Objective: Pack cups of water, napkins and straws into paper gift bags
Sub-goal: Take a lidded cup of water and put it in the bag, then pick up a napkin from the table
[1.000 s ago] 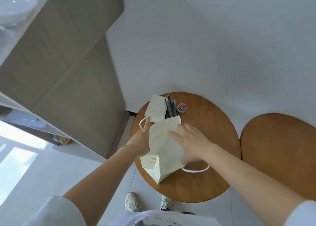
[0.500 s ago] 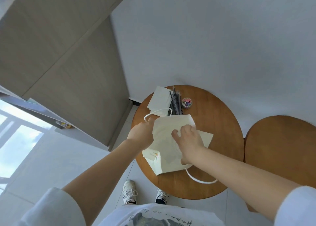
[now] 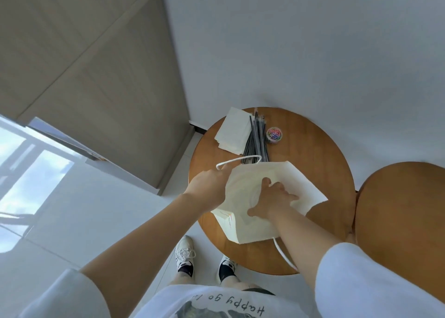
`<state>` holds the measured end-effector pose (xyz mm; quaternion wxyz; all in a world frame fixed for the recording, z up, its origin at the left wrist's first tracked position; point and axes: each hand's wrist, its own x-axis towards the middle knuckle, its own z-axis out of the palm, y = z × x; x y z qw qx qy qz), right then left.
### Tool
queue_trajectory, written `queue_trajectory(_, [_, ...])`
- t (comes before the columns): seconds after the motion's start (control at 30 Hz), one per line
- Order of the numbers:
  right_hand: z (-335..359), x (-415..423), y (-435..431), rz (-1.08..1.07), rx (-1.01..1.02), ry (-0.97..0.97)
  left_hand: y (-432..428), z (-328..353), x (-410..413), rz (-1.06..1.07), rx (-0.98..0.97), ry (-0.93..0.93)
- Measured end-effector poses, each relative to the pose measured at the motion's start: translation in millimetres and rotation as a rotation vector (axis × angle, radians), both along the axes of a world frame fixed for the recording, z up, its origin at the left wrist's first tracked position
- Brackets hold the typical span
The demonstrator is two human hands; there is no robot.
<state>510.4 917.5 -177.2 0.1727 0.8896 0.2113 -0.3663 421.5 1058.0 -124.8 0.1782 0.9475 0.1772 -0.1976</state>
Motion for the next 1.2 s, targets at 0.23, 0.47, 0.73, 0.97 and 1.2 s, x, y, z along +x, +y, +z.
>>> queue_trajectory(0.23, [-21.7,-1.8,4.8,-0.02,0.035,-0.022,-0.1,-3.1,1.0,0.098,-0.022,-0.011])
queue_trajectory(0.47, [-19.2,2.2,0.5,0.011,0.005,-0.04,2.8,4.5,8.5,0.219,0.018,-0.003])
queue_trajectory(0.73, [7.1,15.9,-1.6,0.044,0.079,0.026,-5.2,18.1,14.6,0.099,0.07,0.042])
queue_trajectory(0.97, [81.5,20.3,10.1,0.112,0.409,0.087,-0.7,63.9,17.2,0.064,-0.225,-0.036])
queue_trajectory(1.2, [144.8,54.1,2.5,0.004,0.67,0.008,24.3,107.2,26.1,0.445,-0.805,-0.257])
